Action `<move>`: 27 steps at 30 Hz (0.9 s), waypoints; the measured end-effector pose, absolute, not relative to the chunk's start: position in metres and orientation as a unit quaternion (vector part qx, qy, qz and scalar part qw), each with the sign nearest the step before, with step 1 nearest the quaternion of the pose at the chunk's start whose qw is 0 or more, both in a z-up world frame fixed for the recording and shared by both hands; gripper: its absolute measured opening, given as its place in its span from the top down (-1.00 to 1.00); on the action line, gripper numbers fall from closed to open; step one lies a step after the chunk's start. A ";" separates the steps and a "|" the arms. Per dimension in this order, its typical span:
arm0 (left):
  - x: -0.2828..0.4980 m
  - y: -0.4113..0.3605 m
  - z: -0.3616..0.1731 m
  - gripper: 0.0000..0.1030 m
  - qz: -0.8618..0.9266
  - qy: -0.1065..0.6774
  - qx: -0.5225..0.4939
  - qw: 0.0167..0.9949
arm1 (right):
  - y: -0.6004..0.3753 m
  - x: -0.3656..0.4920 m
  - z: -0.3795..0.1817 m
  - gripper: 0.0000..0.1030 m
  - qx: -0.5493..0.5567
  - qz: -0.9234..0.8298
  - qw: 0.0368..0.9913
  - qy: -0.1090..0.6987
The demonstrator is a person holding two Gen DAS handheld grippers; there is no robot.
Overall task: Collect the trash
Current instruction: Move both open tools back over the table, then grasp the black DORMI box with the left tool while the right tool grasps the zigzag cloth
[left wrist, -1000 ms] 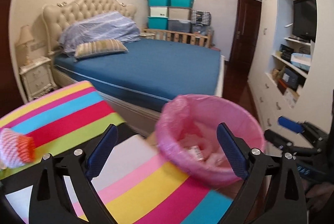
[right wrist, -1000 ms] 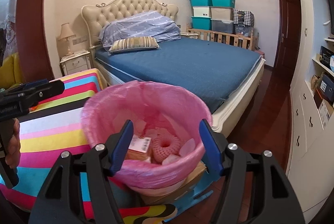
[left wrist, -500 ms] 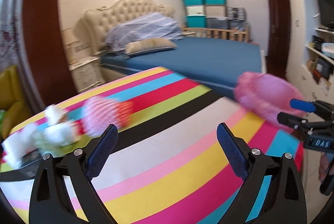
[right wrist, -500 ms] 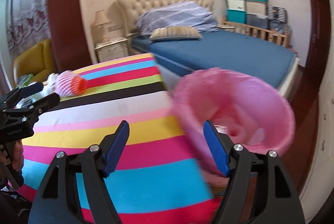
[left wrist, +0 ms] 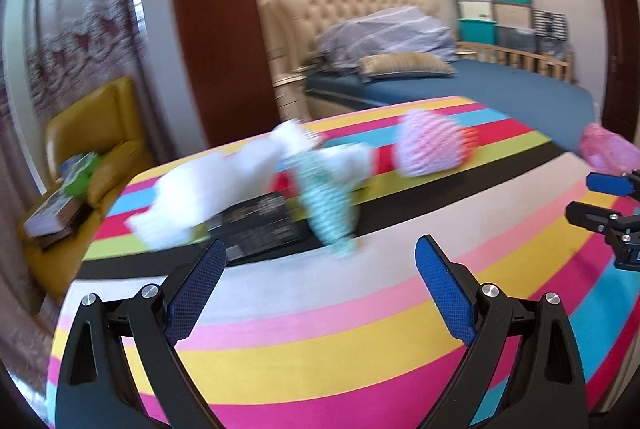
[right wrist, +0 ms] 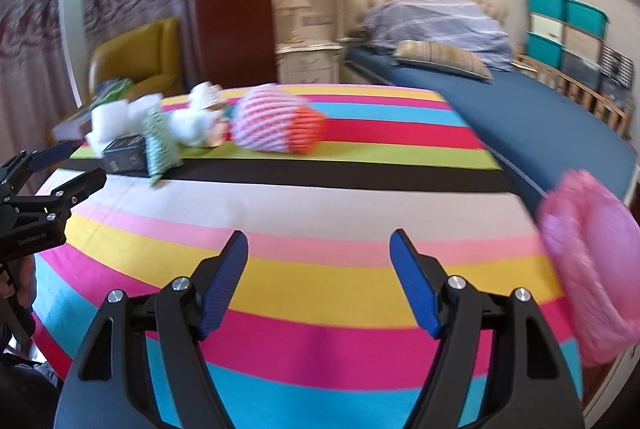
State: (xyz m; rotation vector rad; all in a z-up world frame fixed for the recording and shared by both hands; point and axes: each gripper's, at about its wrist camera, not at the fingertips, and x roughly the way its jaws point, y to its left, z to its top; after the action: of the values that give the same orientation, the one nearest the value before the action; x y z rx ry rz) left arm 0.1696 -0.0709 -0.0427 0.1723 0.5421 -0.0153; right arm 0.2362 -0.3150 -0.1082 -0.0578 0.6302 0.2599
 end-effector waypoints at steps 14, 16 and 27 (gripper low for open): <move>0.160 0.055 -0.053 -0.74 0.090 0.298 0.013 0.950 | -0.165 0.310 -0.107 -0.38 -0.081 0.222 0.914 0.330; 0.160 0.064 -0.054 -0.74 0.089 0.304 0.004 0.949 | -0.150 0.321 -0.106 -0.38 -0.088 0.227 0.912 0.331; 0.183 0.062 -0.060 -0.74 0.070 0.332 -0.008 0.941 | -0.112 0.368 -0.115 0.50 -0.093 0.245 0.892 0.367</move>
State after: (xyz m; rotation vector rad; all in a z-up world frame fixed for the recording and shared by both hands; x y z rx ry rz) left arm 0.1828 0.0618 -0.0601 -0.0160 0.6765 0.1420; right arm 0.3680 -0.1116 -0.1152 -0.1937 0.7621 0.5084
